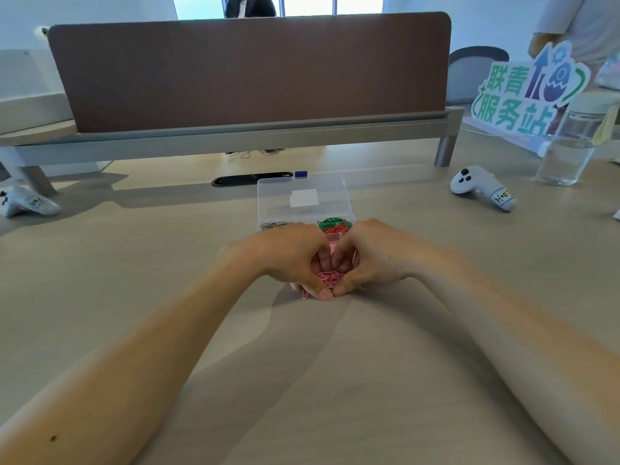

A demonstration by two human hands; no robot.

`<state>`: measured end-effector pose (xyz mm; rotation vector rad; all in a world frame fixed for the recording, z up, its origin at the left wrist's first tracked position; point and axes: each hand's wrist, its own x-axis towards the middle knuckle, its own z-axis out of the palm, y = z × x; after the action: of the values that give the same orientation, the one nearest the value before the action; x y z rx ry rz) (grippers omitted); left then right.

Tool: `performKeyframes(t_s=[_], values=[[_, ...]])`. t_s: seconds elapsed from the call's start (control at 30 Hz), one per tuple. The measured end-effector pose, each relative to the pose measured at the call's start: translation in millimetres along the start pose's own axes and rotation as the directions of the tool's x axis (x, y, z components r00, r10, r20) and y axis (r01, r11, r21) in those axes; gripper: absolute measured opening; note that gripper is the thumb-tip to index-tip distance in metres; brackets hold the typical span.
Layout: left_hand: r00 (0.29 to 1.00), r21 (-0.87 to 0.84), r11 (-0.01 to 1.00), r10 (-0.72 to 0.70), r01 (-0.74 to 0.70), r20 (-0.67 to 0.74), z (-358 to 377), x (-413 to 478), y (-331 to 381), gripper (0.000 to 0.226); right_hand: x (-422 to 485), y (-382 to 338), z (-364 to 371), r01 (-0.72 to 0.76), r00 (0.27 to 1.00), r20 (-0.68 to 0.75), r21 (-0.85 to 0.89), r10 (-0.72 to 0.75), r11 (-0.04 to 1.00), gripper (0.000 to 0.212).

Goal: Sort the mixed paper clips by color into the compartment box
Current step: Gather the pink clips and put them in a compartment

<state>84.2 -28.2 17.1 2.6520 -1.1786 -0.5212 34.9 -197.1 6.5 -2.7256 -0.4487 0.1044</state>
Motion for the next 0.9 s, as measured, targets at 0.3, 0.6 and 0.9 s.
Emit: performKeyframes(t_s=[0.3,0.6,0.9], values=[[0.997,-0.057,0.997,0.051,-0.054,-0.061,0,-1,-1,0.013,1,3,1,-0.004,1.000,0.015,0.122,0.002,0.993,0.009],[0.950,-0.048,0.995,0.073,-0.092,-0.302,-14,2,1,0.011,2,13,-11,0.042,0.987,-0.162,0.262,0.001,0.964,0.009],[0.780,-0.077,0.993,0.018,-0.085,-0.626,1,31,-4,0.014,18,29,-3,0.001,0.895,-0.434,0.232,0.102,0.973,0.012]])
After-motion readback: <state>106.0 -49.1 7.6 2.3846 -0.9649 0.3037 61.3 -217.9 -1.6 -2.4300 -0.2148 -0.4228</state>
